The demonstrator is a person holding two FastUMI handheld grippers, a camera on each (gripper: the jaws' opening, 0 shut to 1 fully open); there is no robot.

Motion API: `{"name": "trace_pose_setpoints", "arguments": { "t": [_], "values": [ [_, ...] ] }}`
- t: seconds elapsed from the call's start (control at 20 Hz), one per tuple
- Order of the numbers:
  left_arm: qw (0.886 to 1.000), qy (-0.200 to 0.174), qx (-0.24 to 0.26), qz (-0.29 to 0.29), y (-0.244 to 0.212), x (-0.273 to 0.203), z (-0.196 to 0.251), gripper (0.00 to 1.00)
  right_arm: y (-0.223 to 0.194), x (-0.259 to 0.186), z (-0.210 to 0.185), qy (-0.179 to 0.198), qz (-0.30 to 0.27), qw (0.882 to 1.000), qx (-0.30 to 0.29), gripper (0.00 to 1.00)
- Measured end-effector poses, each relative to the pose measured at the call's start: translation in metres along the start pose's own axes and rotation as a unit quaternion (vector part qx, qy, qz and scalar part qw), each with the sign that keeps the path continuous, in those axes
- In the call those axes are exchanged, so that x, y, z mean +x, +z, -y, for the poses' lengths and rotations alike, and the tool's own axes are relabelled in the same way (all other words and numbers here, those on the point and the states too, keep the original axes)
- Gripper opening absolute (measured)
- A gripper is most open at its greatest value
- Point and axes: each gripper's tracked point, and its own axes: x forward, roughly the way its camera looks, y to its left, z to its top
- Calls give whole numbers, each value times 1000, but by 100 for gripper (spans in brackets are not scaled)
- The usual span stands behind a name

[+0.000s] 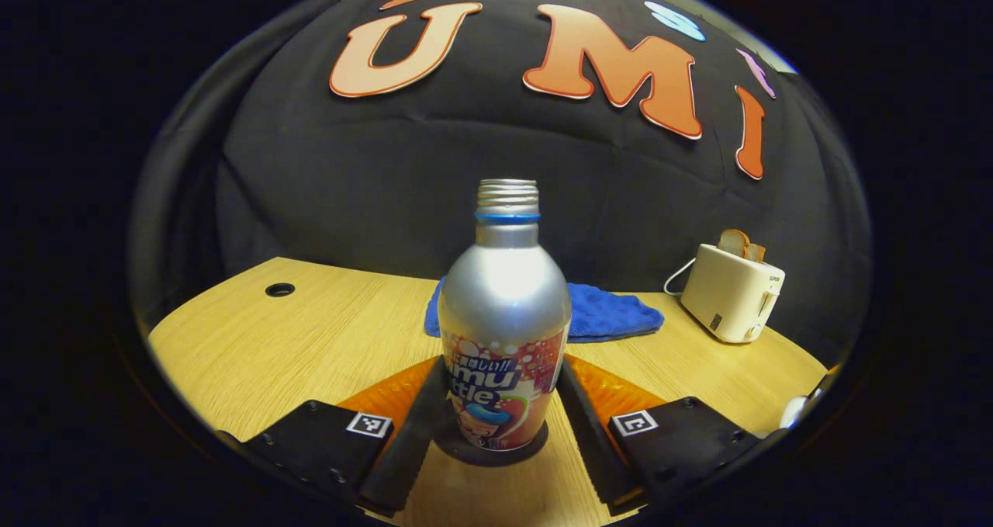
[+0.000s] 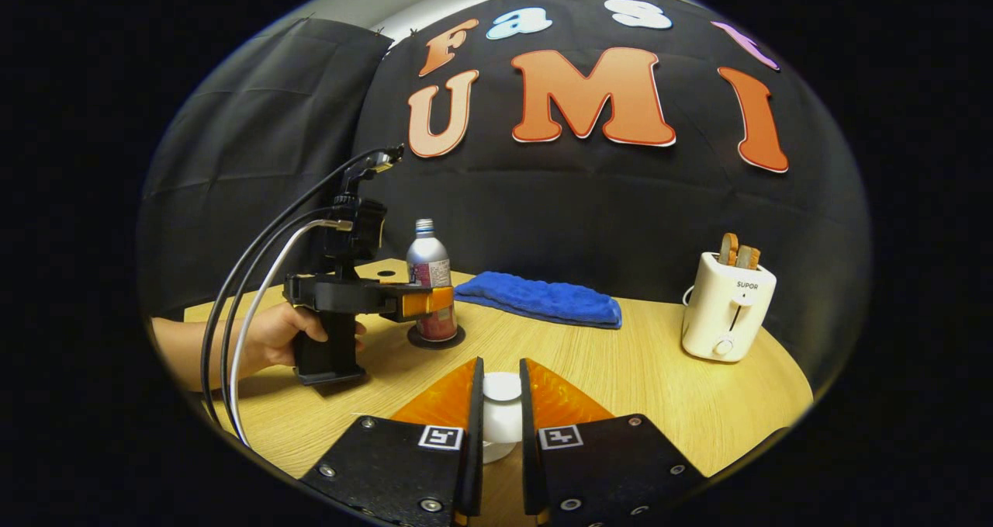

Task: Open the teacup lid with one hand, grasp the water bottle and pour water into the teacup with the other hand; after pouring, place the water bottle on the coaster and then close the teacup lid.

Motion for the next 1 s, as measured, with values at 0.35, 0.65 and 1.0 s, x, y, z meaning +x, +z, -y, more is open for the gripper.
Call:
{"name": "trace_pose_setpoints", "arguments": {
  "t": [0.35, 0.65, 1.0],
  "values": [
    [1000, -10, 17, 3, 4, -18, 2, 95, -4, 6, -15, 11, -1, 1000, -2, 21],
    [999, -23, 37, 22, 7, -45, 9, 94, -21, 13, -23, 16, -13, 1000, -2, 22],
    [999, -21, 23, 38, 12, -80, 7, 94, -32, 20, -28, 20, -13, 1000, 2, 21]
  ]
}}
